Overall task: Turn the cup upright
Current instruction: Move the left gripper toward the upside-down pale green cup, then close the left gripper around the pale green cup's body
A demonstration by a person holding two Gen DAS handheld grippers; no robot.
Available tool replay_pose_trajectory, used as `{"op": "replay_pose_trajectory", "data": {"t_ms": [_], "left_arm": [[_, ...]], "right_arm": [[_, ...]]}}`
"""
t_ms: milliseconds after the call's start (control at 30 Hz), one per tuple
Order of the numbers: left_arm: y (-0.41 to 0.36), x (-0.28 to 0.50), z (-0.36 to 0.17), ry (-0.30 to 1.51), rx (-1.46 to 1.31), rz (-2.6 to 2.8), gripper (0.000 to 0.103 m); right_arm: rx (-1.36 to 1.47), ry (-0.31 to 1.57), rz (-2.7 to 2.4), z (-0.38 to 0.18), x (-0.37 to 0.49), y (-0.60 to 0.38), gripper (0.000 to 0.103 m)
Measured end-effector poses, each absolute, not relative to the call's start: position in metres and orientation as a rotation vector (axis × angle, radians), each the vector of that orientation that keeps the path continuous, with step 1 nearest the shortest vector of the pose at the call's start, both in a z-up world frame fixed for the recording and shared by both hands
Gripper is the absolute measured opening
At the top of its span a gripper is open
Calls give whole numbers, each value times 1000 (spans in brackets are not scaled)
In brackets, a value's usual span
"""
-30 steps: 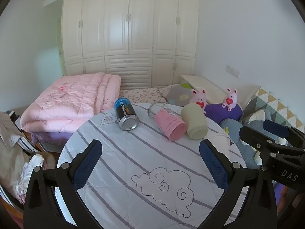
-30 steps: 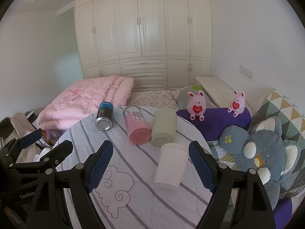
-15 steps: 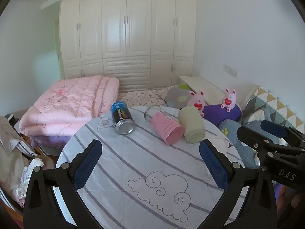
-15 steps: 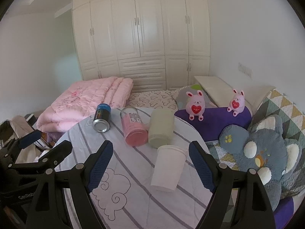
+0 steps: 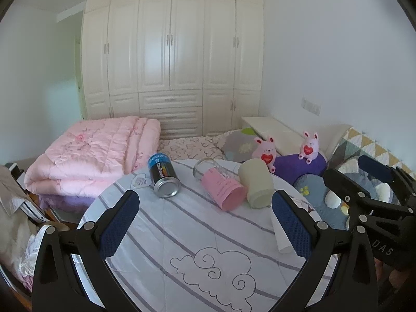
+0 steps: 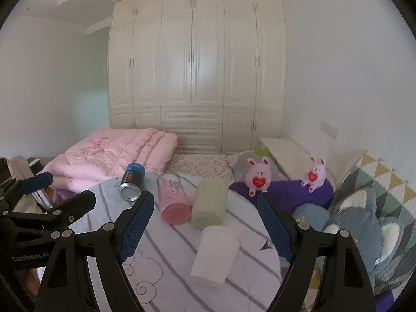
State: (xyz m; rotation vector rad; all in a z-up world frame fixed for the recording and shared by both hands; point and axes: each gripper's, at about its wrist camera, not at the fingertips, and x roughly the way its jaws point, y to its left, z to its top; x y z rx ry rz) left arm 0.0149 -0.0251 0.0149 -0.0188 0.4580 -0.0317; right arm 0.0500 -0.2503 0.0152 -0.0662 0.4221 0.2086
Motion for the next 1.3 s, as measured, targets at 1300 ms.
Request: {"op": "replay_pose_trajectory", "data": {"t_ms": [1300], "left_arm": [[-38,110,2,626,-8,-35,103]], "right_arm": [[-51,496,248,-5,127,-265,83]]}}
